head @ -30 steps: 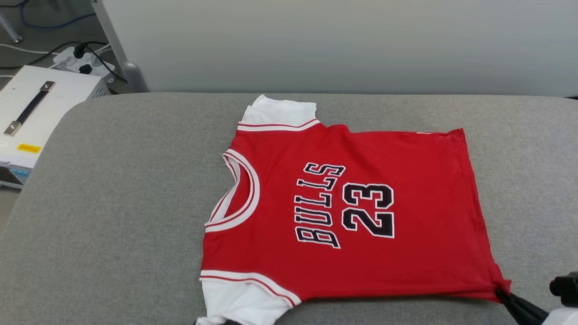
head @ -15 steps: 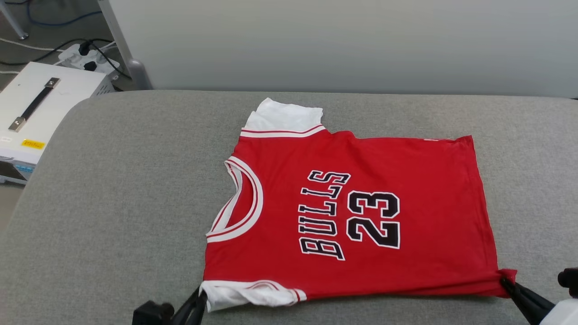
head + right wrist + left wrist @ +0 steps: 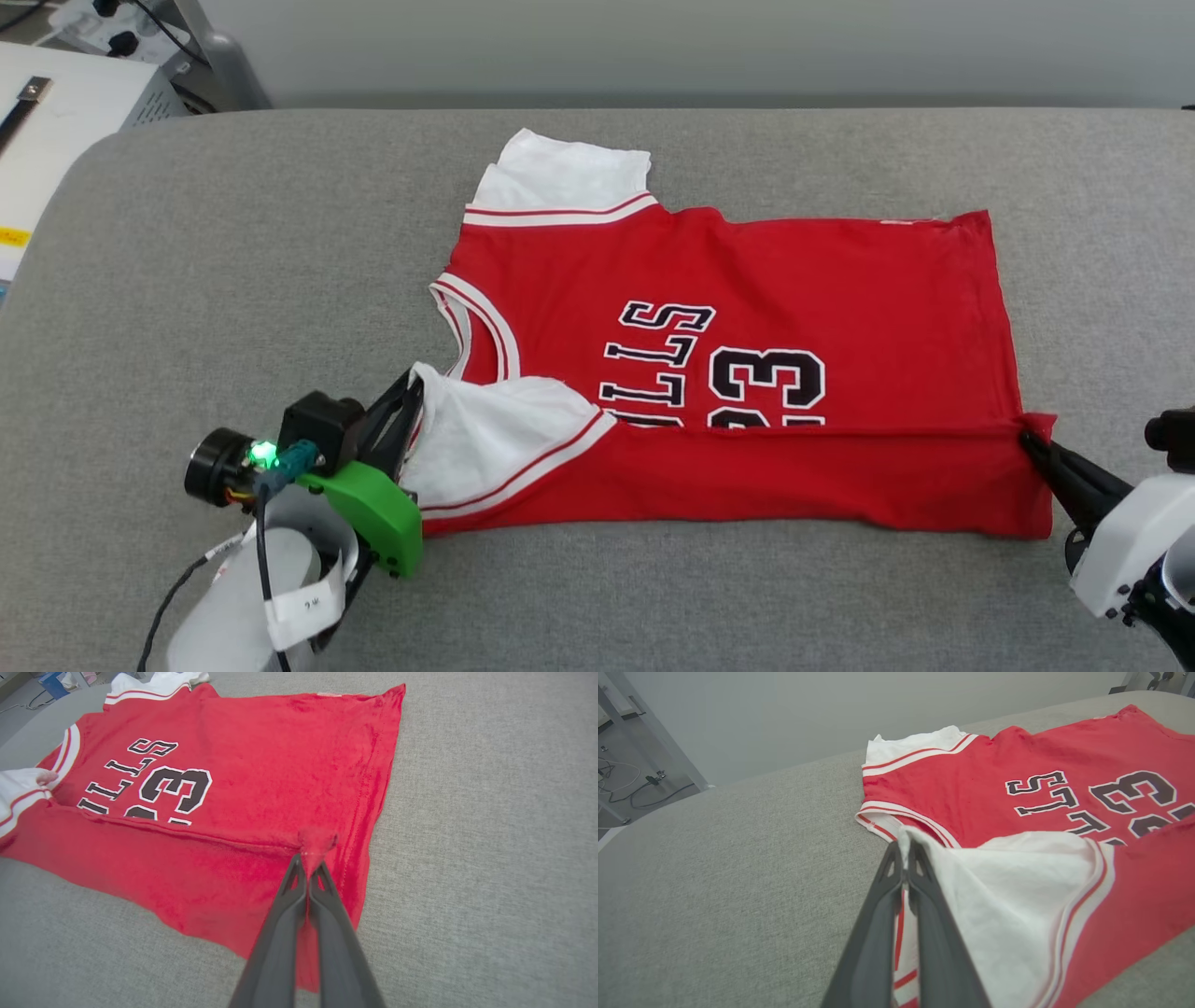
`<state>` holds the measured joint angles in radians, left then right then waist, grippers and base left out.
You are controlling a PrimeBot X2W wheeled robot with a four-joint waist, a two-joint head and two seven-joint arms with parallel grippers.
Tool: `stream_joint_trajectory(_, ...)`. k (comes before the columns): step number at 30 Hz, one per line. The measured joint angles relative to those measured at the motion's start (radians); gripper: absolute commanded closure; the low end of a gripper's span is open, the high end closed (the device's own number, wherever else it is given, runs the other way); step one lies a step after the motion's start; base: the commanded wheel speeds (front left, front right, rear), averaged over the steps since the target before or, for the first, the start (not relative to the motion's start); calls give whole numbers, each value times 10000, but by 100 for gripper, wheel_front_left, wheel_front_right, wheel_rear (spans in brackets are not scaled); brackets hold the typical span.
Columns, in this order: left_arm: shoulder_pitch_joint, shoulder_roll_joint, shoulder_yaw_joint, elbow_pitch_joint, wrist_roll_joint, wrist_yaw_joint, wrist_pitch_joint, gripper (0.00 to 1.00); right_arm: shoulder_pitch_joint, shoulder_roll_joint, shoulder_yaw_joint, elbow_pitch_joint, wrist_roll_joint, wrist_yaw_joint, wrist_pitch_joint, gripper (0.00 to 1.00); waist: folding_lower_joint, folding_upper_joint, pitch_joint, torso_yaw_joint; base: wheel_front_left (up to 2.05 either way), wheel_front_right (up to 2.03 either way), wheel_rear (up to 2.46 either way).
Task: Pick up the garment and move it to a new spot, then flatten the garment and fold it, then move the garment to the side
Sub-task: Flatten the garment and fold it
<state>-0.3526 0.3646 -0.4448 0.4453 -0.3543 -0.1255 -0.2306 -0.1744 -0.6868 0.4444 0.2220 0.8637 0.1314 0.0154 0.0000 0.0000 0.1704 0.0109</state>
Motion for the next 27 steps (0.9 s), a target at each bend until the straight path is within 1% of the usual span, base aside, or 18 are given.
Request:
stream_joint_trajectory(5,-1123,61,-533,1009,-117,-23,-167,100,-836,40,326,397,-56,0,109,100,0,0,501,-113,0,0,0)
stream_joint_trajectory(11,-2058,50,-1112,1914,-575,-25,-253,100,-1641,117,677,1137,-54,0,153,100,0,0,1073,-202,0,0,0)
stream_joint_trajectory(18,-2376,-58,-1624,2821,-706,-25,-291,100,-2302,272,1455,1827,-77,0,-35,100,1,0,1601,-264,0,0,0)
stream_joint_trajectory(24,-2404,-104,-1799,3022,-941,-23,-345,100,-2579,297,1889,2207,-27,0,-349,100,0,0,1562,-284,0,0,0)
stream_joint_trajectory(25,-2404,-113,-1791,3083,-1058,-23,-343,100,-2581,307,1906,2282,-27,2,-474,75,1,0,1512,-275,0,0,0)
stream_joint_trajectory(26,-2402,-121,-1801,3118,-1127,-23,-343,67,-2579,328,1908,2332,-4,2,-568,0,1,0,1463,-267,0,0,0)
stream_joint_trajectory(27,-2398,-115,-1802,3103,-1122,-23,-337,0,-2576,337,1916,2357,58,2,-658,0,1,0,1399,-251,0,0,0)
